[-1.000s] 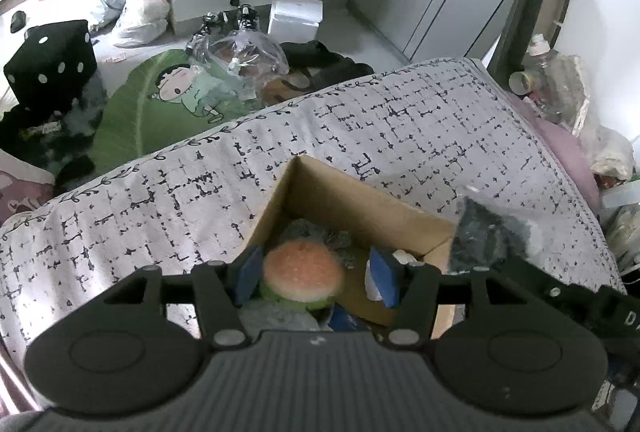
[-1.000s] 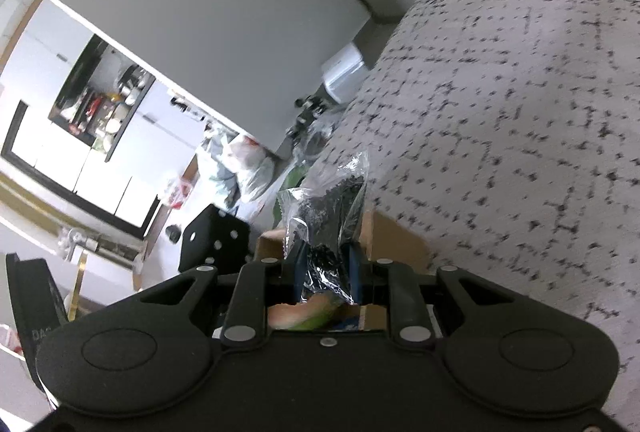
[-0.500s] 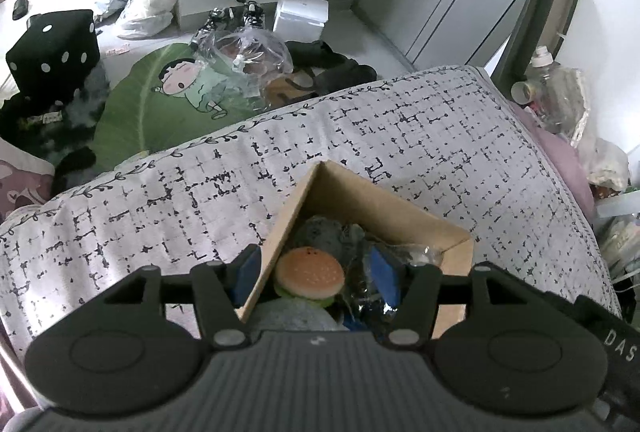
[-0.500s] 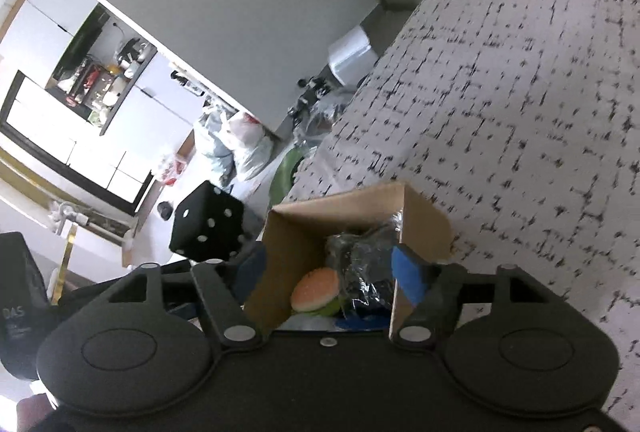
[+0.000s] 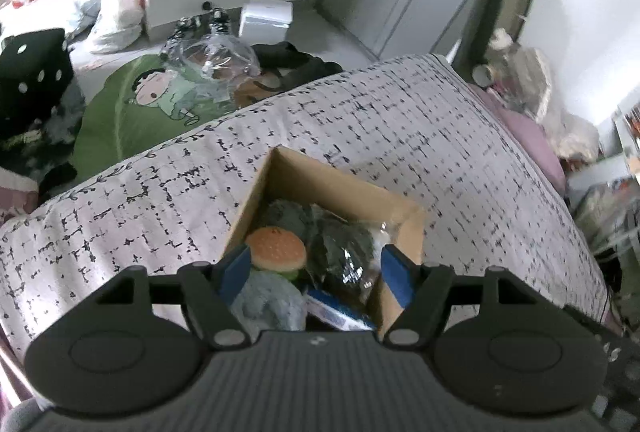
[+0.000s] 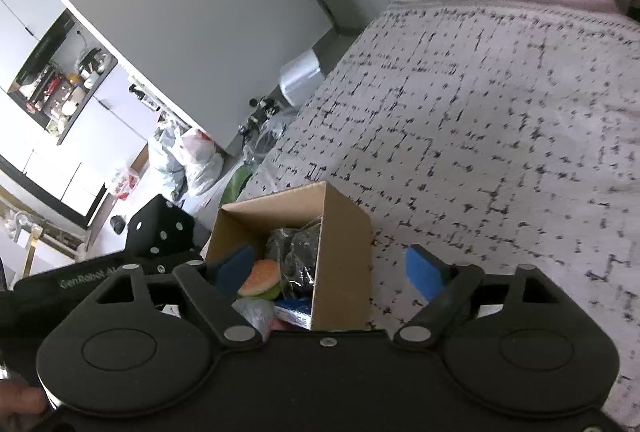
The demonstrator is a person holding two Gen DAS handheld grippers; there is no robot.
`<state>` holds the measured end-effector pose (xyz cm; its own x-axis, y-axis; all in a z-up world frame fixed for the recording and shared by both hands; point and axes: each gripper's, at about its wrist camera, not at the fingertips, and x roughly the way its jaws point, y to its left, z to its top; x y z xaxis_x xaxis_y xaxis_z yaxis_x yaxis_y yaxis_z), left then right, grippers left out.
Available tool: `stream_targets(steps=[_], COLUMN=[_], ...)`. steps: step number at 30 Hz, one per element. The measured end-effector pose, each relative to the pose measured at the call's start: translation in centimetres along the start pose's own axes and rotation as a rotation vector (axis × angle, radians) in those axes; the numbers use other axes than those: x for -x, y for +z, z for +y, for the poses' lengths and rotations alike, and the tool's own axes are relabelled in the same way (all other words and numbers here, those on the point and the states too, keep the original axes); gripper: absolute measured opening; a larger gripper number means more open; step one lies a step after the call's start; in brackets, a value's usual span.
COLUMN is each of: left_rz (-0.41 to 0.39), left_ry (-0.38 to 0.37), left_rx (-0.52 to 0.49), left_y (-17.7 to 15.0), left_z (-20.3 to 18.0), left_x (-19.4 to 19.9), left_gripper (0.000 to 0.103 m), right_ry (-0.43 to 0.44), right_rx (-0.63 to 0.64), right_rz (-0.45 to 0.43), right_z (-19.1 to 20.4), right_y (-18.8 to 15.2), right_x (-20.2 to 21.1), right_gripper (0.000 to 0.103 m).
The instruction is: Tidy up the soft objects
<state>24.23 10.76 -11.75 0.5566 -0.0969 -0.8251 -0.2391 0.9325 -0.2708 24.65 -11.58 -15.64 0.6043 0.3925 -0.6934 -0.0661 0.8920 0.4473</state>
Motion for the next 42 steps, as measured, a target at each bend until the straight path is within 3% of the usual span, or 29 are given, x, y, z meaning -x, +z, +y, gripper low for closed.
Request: stream_targets(steps=[11,16,22,42], left_rz=[-0.024,-0.023,-0.021,-0.114], left_ry=[-0.014,-0.013,-0.013,-0.042], left_rx=[-0.072,-0.096,-0.121,-0.208], left_y=[-2.5,-3.7,-5.3,-9.9], left_z=[-1.7,-2.3,-3.4,-4.9], left_x=[4.5,6.1,8.3,16.1], left_gripper=[0.085,0.09,0.091,0.096], right_ry=[-0.078,-0.099,-0.119,-0.187], right_rx=[-0.018,-0.031,-0.071,0.046], right_rz=[-0.073,-0.089,-0.123,-0.206], right_z=[-0.3,-0.5,-1.4,-0.1], right_y=[-1.1,-1.9,-3.4,-7.0], right_x=[5.4,8.0,11.2,20.7], right_gripper=[0.103,0.103,0.103,0.103])
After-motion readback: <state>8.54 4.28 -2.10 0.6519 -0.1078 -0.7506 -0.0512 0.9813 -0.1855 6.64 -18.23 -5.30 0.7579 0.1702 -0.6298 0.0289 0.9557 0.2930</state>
